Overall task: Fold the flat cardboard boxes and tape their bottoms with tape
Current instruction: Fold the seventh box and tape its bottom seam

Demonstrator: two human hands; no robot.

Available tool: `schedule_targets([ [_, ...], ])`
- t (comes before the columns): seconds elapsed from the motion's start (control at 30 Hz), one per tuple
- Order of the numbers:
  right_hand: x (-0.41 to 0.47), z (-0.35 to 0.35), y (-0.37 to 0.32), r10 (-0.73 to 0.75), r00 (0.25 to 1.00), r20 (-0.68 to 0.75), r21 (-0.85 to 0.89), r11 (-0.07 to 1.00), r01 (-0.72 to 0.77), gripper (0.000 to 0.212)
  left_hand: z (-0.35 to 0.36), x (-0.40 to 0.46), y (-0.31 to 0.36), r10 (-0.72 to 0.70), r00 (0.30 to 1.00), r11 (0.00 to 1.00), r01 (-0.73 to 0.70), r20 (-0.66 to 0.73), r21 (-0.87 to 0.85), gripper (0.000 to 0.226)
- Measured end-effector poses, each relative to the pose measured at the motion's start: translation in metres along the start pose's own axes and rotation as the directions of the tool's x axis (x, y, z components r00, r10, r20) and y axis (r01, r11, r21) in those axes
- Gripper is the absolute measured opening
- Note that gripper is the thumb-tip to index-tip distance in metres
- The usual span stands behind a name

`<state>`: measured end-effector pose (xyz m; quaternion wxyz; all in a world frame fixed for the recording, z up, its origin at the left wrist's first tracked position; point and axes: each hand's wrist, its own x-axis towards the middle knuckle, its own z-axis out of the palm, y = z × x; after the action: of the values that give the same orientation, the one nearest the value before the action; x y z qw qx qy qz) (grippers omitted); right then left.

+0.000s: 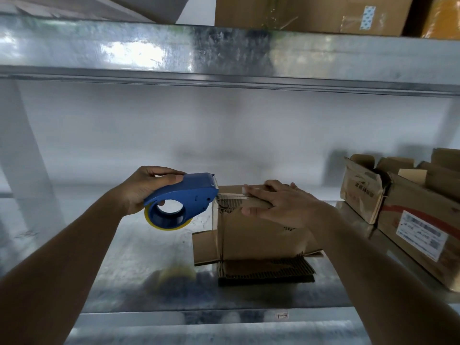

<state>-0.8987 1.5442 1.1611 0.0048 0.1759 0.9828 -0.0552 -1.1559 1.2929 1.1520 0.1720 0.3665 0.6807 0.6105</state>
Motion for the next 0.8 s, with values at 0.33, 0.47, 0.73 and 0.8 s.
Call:
schedule_targets([
  [0.33, 0.005, 0.004, 0.001, -0.003, 0.999, -0.040, -0.009, 1.000, 0.003, 0.090, -0.015, -0.013, -0.016, -0.004, 0.999, 0.998, 0.001, -0.055, -0.058, 0.061],
  [0.47, 0.003, 0.002, 0.002, -0.010, 0.999, -0.037, -0.014, 1.000, 0.009, 0.088, -0.035, -0.023, -0.023, 0.004, 0.998, 0.999, -0.007, -0.060, -0.053, 0.066],
  [0.73, -0.004, -0.024, -0.025, 0.142, 0.985, 0.097, 0.256, 0.953, -0.163, 0.096, -0.025, -0.022, -0.025, 0.089, 0.996, 0.995, -0.089, 0.009, 0.037, 0.083],
  [0.8, 0.004, -0.033, -0.043, 0.170, 0.984, 0.052, 0.141, 0.974, -0.175, 0.106, -0.023, -0.022, -0.025, 0.081, 0.997, 0.996, -0.081, 0.022, 0.037, 0.082],
])
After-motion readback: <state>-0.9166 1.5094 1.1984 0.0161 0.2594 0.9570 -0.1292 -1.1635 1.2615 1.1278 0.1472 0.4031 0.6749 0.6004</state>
